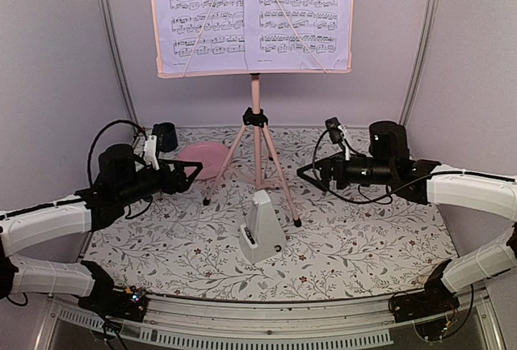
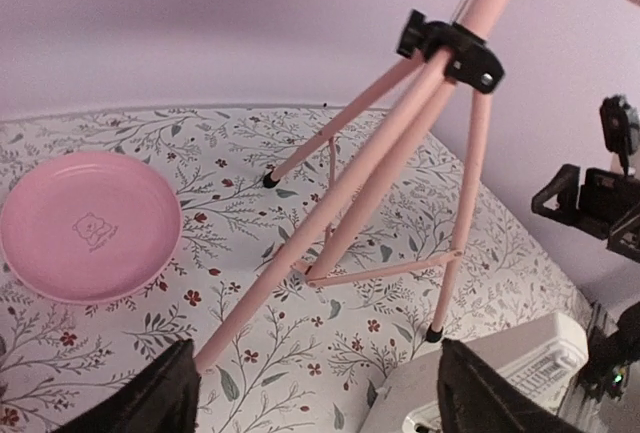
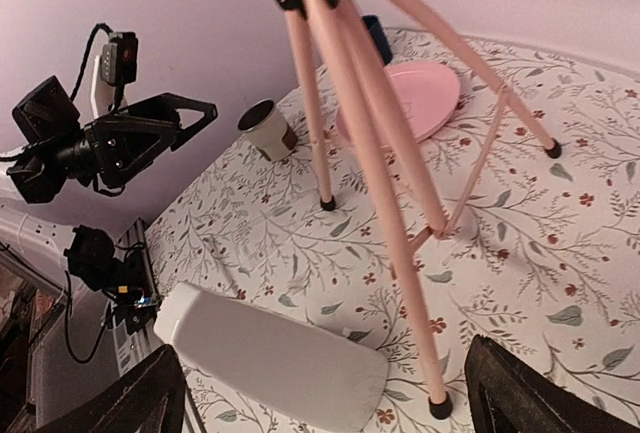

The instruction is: Set up the instrument practice props

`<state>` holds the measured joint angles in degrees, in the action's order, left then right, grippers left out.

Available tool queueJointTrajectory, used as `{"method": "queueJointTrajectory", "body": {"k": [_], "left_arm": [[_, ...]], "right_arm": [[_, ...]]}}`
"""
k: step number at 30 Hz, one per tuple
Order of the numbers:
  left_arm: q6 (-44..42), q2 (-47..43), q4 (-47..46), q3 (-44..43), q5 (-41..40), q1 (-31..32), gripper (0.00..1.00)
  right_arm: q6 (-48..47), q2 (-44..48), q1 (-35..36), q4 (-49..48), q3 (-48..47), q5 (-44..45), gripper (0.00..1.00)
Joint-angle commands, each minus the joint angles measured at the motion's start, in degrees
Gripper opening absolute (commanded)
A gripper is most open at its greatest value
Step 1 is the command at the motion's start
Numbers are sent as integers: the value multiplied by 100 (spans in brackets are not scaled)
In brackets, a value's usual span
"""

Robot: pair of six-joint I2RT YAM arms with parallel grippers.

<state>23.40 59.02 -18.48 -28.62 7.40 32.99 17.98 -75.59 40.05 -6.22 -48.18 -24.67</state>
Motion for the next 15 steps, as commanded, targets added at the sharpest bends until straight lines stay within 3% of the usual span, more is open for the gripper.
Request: {"method": "queueJointTrajectory", "body": {"k": [1, 9, 15], "left_arm": [[592, 331, 653, -405, 531, -946, 95], [821, 1422, 1851, -1312, 526, -2386, 99], [684, 1990, 2179, -1716, 452, -2574, 99]], "right_arm": [[-27, 448, -751, -283, 250, 78, 99], [588, 522, -2313, -171, 491, 526, 99], [596, 498, -2757, -157, 662, 1224, 99]]}}
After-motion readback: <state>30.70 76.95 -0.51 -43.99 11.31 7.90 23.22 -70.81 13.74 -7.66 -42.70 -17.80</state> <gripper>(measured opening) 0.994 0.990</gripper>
